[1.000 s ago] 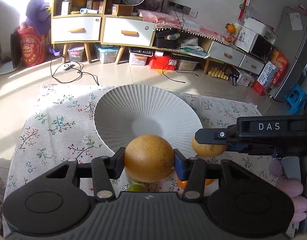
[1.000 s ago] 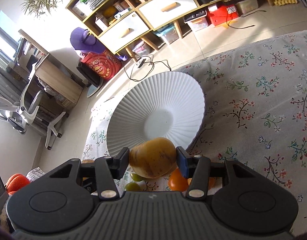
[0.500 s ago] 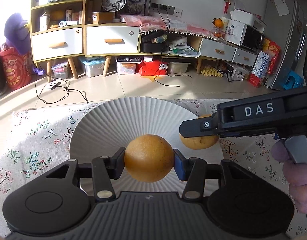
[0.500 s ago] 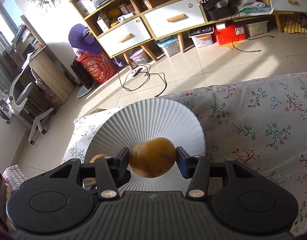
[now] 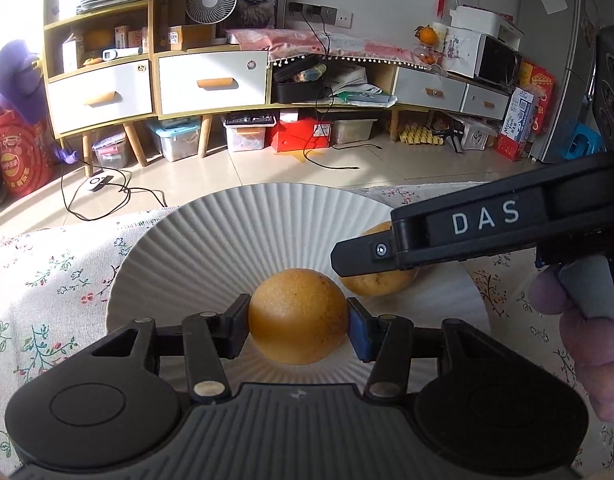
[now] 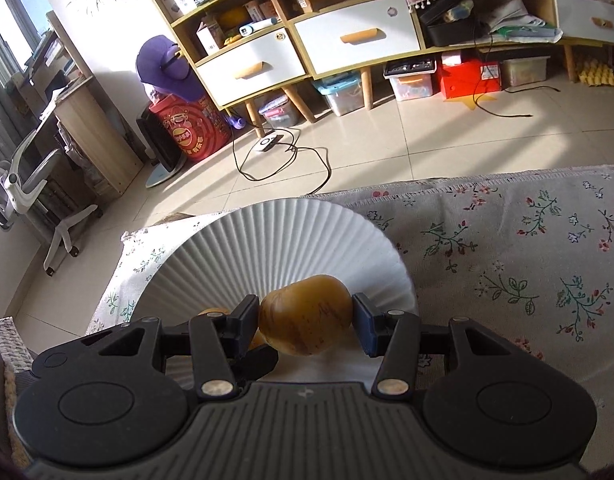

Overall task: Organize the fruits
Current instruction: 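Carry the pomelo and pear over the white plate and lower them, then open both grippers to release the pomelo and pear in the plate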

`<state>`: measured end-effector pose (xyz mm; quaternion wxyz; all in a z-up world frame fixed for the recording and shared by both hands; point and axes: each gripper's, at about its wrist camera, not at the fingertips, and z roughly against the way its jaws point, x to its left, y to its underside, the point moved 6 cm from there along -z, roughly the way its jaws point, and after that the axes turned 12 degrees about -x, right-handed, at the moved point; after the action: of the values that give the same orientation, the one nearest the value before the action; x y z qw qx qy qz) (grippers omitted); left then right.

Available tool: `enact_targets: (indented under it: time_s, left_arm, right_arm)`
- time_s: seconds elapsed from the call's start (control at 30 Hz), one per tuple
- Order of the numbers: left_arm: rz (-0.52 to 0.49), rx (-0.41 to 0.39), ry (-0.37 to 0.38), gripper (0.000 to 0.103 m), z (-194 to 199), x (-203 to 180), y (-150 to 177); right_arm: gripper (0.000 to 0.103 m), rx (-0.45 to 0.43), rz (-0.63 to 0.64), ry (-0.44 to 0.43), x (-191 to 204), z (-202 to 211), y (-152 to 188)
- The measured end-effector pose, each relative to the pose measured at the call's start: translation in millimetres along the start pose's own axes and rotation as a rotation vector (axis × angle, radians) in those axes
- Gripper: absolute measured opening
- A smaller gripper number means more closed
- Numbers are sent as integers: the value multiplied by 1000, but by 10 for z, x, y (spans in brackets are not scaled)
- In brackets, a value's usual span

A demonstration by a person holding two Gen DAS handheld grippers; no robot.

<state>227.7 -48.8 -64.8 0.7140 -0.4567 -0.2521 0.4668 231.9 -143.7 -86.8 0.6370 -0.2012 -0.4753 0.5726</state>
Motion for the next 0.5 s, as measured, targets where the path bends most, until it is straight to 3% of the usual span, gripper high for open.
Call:
enact_targets:
  time_s: [0.3,0.37,0.5]
  left_arm:
    - [14,25,22,41,-46,34,18]
    - [15,23,28,46,-40,32,20]
    - [12,10,21,68,0,6,-16]
  right_arm:
    - [48,5,9,-5,4,-10,-2]
    - [52,11,6,-11,11,-4,0]
    - [66,-1,25,-8,38,61,-9]
